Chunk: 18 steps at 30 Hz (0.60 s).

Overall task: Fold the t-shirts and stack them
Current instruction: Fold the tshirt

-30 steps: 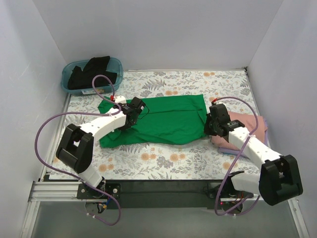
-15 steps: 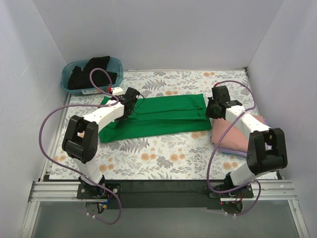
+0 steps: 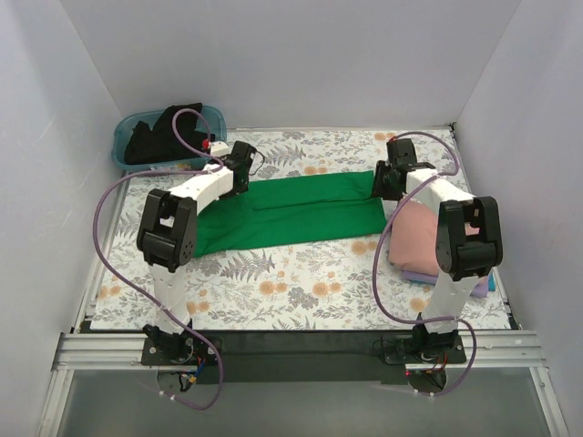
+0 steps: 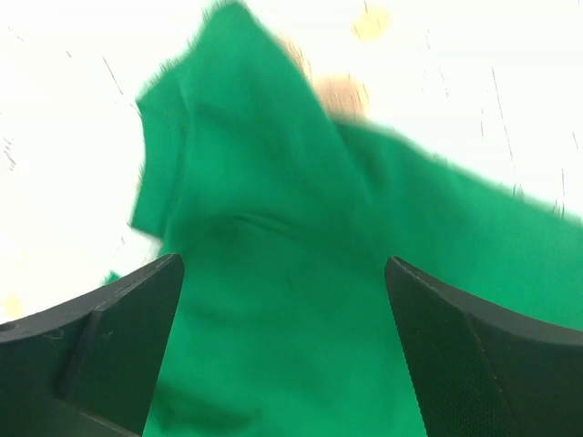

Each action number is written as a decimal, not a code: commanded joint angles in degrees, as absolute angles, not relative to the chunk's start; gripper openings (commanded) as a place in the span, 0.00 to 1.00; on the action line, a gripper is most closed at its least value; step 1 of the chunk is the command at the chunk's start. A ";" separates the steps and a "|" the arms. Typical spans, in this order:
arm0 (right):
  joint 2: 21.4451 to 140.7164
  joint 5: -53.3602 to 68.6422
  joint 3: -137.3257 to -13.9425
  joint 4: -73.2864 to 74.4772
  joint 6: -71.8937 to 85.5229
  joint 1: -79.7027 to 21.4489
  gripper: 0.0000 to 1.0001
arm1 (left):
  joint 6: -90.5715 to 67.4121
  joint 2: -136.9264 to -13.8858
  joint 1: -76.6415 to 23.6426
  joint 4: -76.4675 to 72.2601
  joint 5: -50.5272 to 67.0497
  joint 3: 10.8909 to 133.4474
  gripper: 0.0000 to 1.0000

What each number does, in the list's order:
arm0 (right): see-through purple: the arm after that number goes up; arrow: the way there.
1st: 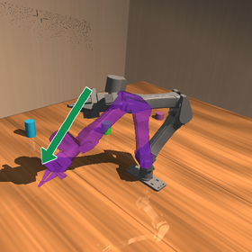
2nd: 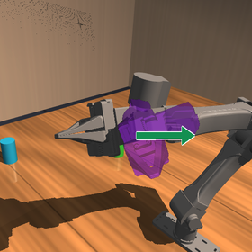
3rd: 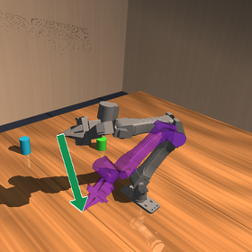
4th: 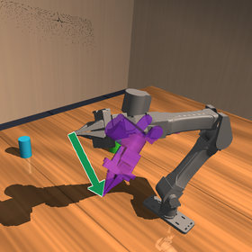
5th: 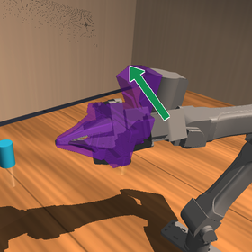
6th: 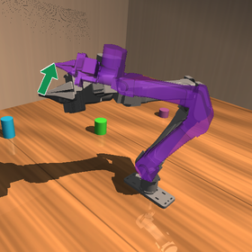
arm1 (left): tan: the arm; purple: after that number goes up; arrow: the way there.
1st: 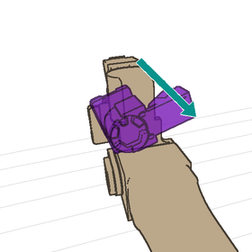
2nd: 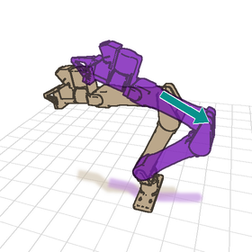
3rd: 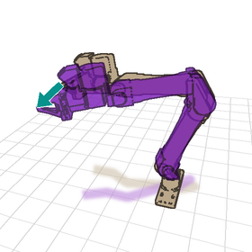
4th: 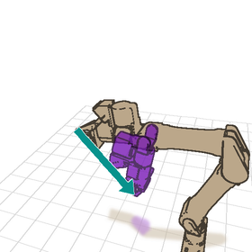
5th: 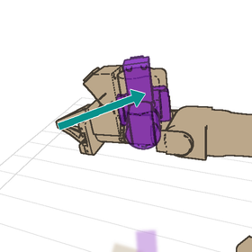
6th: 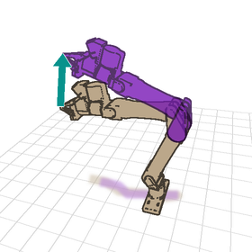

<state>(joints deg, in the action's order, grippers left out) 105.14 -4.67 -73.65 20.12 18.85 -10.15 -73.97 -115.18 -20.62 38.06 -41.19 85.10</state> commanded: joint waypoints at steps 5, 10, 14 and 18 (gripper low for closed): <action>97.84 -2.91 -75.60 19.07 15.21 -9.75 0.74 | -77.34 -113.66 -18.72 46.32 -47.56 95.80 0.94; 89.14 6.39 -66.63 15.92 12.75 -10.28 0.98 | -78.92 -104.52 -18.81 41.23 -35.97 85.04 0.95; 88.59 10.89 -63.63 13.36 10.46 -11.86 0.98 | -79.37 -95.73 -18.81 30.87 -21.65 70.34 0.95; 94.38 10.90 -68.63 13.36 8.09 -14.76 0.98 | -82.35 -92.02 -18.81 23.92 -18.28 61.36 0.96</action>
